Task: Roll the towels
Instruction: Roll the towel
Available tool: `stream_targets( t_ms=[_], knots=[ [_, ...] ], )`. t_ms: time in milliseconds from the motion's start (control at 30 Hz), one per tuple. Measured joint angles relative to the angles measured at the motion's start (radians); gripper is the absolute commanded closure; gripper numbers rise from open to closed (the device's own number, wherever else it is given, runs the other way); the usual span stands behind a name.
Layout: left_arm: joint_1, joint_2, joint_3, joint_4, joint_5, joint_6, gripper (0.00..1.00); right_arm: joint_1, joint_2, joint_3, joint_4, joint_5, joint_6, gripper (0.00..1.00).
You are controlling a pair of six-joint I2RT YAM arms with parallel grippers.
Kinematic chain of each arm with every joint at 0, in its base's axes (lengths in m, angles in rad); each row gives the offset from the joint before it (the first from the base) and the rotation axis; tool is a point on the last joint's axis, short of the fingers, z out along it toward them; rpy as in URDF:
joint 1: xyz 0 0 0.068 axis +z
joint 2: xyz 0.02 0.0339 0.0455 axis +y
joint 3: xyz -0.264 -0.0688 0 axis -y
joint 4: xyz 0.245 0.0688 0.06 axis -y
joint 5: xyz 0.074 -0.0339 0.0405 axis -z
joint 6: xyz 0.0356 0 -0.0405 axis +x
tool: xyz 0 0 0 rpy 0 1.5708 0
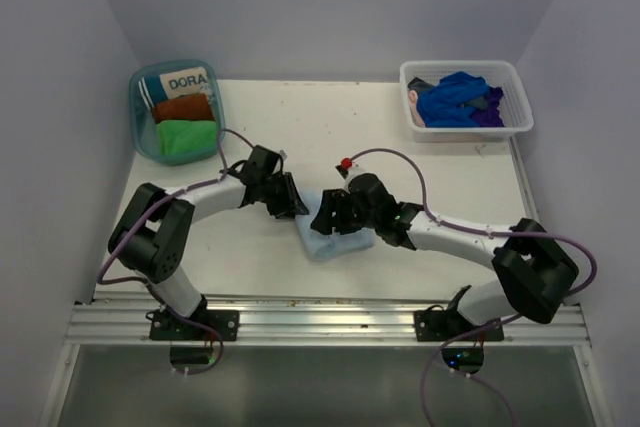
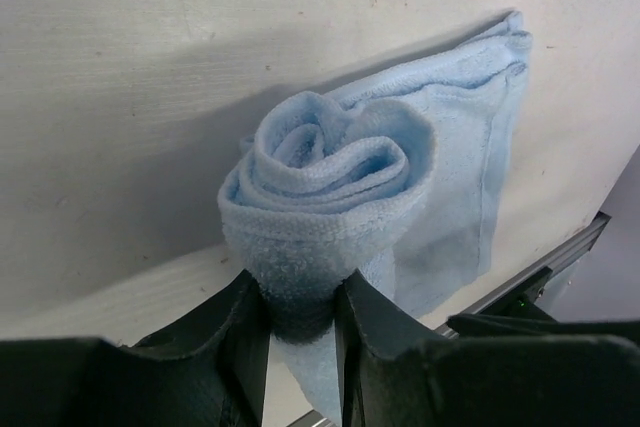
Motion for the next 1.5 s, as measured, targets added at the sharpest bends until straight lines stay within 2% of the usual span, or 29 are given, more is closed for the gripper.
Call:
stream_targets(
  t_ms=[233, 400, 600, 700, 733, 800, 867, 967, 1267, 1500],
  knots=[
    [0.000, -0.050, -0.004, -0.043, -0.056, -0.042, 0.68, 0.256, 0.015, 0.229, -0.301, 0.381, -0.202, 0.37],
    [0.000, -0.066, -0.005, -0.055, -0.074, -0.046, 0.68, 0.402, 0.130, 0.316, -0.397, 0.575, -0.298, 0.37],
    [-0.005, -0.066, -0.005, -0.072, -0.076, -0.061, 0.67, 0.493, 0.309, 0.415, -0.465, 0.762, -0.388, 0.37],
    [-0.006, -0.066, -0.005, -0.072, -0.081, -0.065, 0.66, 0.497, 0.389, 0.460, -0.489, 0.826, -0.405, 0.47],
    [-0.006, -0.066, -0.005, -0.073, -0.083, -0.066, 0.65, 0.496, 0.414, 0.474, -0.499, 0.847, -0.410, 0.61],
    [-0.006, -0.068, -0.005, -0.074, -0.087, -0.068, 0.64, 0.494, 0.457, 0.499, -0.515, 0.883, -0.418, 0.72],
    [-0.005, -0.073, -0.006, -0.075, -0.092, -0.070, 0.60, 0.496, 0.471, 0.507, -0.516, 0.899, -0.427, 0.85],
    [0.004, -0.105, -0.026, -0.067, -0.089, -0.086, 0.51, 0.496, 0.472, 0.511, -0.510, 0.908, -0.445, 0.94],
    [0.109, -0.288, -0.078, -0.106, -0.081, -0.094, 0.27, 0.481, 0.470, 0.515, -0.393, 0.835, -0.486, 0.98],
    [0.160, -0.365, -0.078, -0.125, -0.089, -0.098, 0.23, 0.419, 0.401, 0.480, -0.301, 0.676, -0.401, 1.00]
  ],
)
